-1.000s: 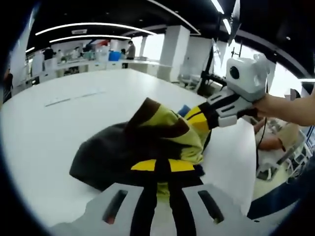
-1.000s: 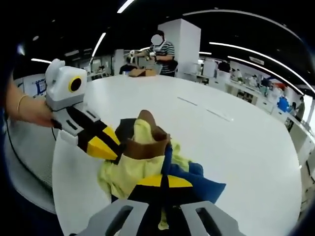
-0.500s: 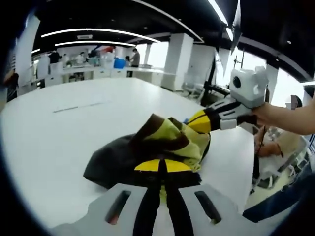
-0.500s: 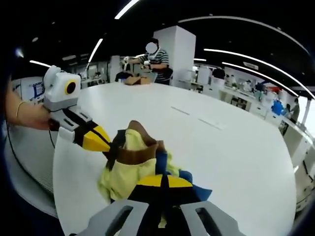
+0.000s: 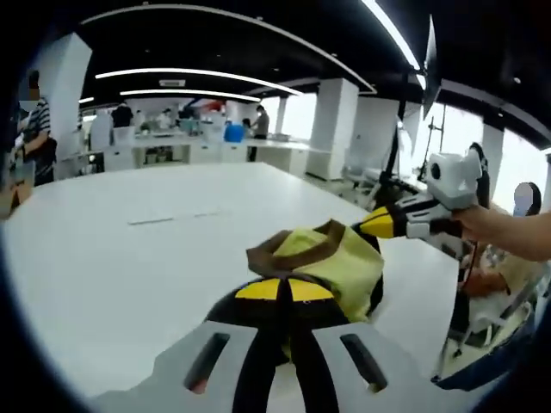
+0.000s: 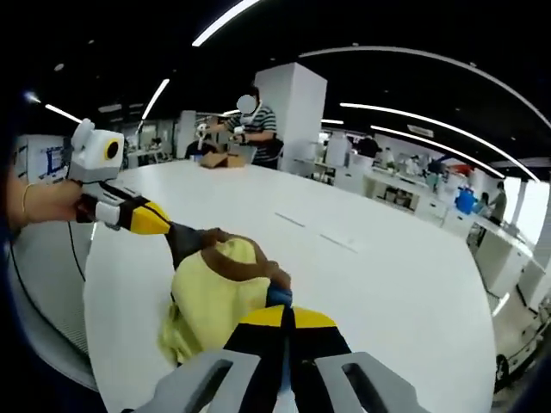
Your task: Fold the garment on the visible template until the final outline fits inside the template.
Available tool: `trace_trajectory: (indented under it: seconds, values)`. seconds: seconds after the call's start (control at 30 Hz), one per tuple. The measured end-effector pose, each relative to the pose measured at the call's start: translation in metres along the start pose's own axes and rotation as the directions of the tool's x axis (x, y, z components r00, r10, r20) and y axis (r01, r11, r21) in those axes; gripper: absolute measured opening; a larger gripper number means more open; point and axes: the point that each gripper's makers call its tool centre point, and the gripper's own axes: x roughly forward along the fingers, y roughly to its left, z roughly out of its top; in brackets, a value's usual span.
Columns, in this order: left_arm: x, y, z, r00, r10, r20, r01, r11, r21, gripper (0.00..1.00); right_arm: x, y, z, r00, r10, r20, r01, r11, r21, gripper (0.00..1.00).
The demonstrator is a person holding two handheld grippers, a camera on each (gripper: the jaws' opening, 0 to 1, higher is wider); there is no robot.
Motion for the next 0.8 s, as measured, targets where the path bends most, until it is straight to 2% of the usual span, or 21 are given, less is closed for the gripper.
trace_trajectory:
  seconds: [0.17, 0.4, 0.5, 0.63, 0.8]
  values:
    - [-0.001, 0.015, 0.022, 0.998, 0.032, 0.047, -0.034, 0.998, 0.049, 0.00, 0.000, -0.012, 0.008, 1.000, -0.020, 0.012, 0.020, 1.000, 0.017, 0.00]
    - [0.008, 0.038, 0.032, 0.998, 0.041, 0.051, -0.044, 0.997, 0.059, 0.00, 0.005, -0.033, 0.016, 0.997, -0.069, 0.025, 0.068, 0.996, 0.055, 0.00]
    - [0.015, 0.054, 0.047, 0.995, 0.074, 0.073, -0.080, 0.993, 0.092, 0.00, 0.009, -0.044, 0.024, 0.994, -0.103, 0.041, 0.099, 0.992, 0.077, 0.00]
    - [0.028, 0.067, 0.064, 0.990, 0.088, 0.106, -0.098, 0.991, 0.093, 0.00, 0.018, -0.053, 0.034, 0.989, -0.136, 0.060, 0.130, 0.987, 0.096, 0.00]
    - [0.048, 0.082, 0.073, 0.986, 0.126, 0.112, -0.138, 0.985, 0.108, 0.00, 0.032, -0.075, 0.038, 0.976, -0.211, 0.057, 0.203, 0.971, 0.124, 0.00]
